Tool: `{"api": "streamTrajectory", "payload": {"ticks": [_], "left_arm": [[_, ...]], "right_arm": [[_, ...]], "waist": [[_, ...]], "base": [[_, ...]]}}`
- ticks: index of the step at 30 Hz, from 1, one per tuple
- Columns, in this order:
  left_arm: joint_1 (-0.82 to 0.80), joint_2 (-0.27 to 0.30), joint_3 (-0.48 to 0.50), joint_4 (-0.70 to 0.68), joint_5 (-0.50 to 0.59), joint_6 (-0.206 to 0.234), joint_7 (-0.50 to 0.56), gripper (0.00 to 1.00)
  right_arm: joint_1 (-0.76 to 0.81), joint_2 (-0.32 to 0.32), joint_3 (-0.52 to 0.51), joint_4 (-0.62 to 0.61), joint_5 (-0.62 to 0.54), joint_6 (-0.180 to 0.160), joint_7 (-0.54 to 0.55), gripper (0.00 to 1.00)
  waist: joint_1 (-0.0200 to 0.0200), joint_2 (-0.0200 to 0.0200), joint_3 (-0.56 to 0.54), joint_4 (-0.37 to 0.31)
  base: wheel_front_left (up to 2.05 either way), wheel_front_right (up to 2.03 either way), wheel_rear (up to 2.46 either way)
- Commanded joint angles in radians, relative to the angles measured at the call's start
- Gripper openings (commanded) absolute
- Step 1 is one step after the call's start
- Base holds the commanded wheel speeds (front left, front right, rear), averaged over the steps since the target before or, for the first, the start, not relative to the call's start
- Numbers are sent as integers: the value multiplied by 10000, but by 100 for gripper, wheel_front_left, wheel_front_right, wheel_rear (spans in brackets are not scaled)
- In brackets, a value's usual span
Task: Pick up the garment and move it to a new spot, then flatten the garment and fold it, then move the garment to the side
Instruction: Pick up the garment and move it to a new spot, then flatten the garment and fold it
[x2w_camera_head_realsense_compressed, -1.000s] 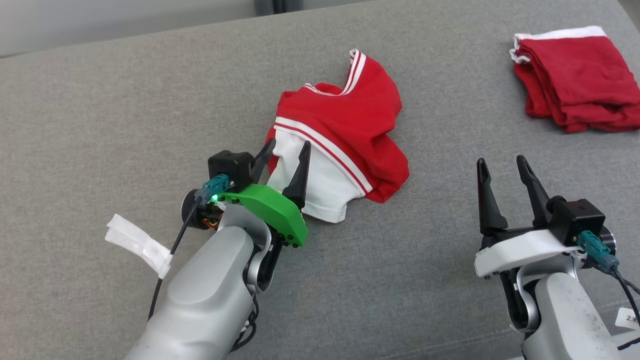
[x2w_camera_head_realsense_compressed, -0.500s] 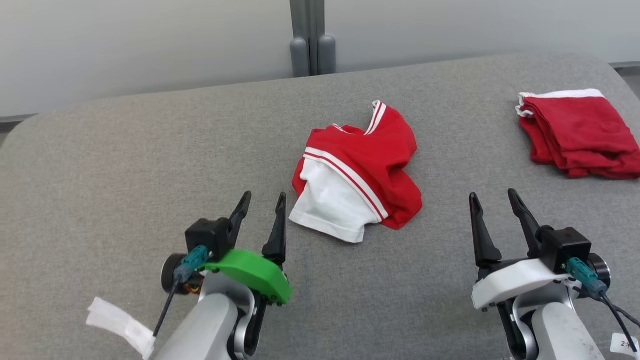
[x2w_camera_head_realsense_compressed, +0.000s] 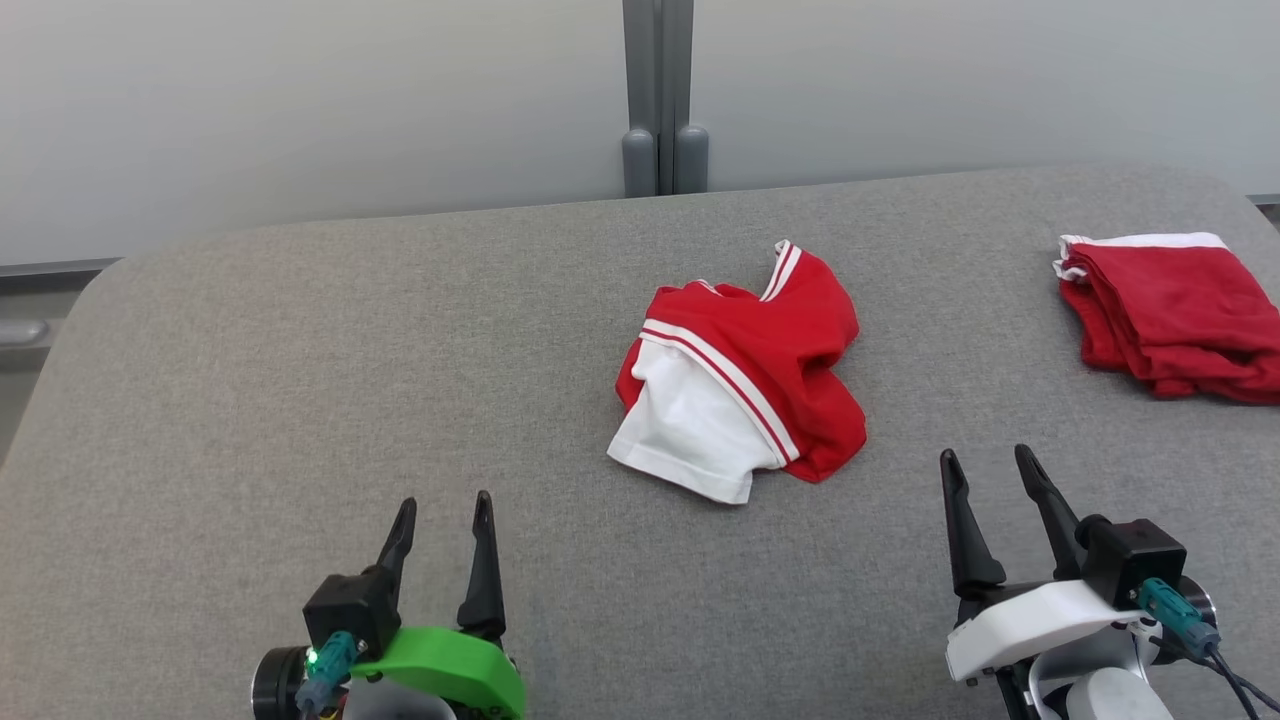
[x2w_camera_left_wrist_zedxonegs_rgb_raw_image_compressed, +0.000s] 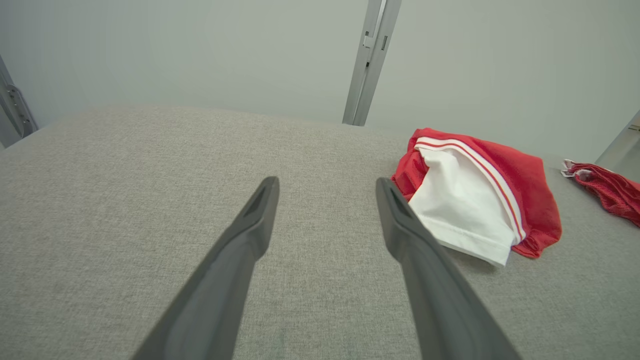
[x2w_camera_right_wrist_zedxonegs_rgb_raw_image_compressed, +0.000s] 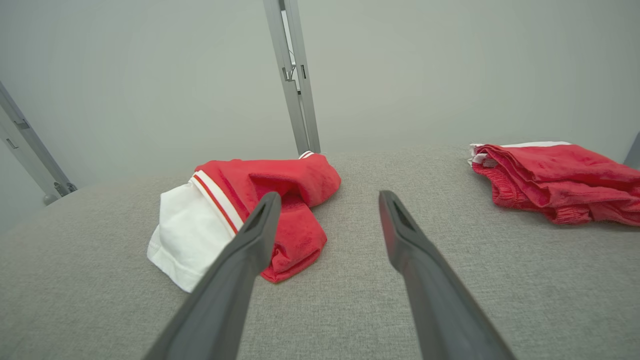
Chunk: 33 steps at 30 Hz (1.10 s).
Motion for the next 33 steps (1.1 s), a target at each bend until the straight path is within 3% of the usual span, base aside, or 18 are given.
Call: {"api": "streamTrajectory", "payload": {"ticks": [1,23,33], "left_arm": [[230,-15,46,5,150,-51,-4,100],[350,-423,565,231,598,-496,-4,100],[-946,-432,-106,1012,854,-936,540,100]], "right_arm": [[58,-24,45,25,62,-16,-83,100],[-38,-26,189,289,-159,-16,1,100],[-393,-24,328,183,-164,-16,47,100]], "waist": [[1,-1,-3,-2],[1,-1,33,-49],[1,-1,702,-570]], "base": [[0,0,0],[0,0,0],[0,0,0]]}}
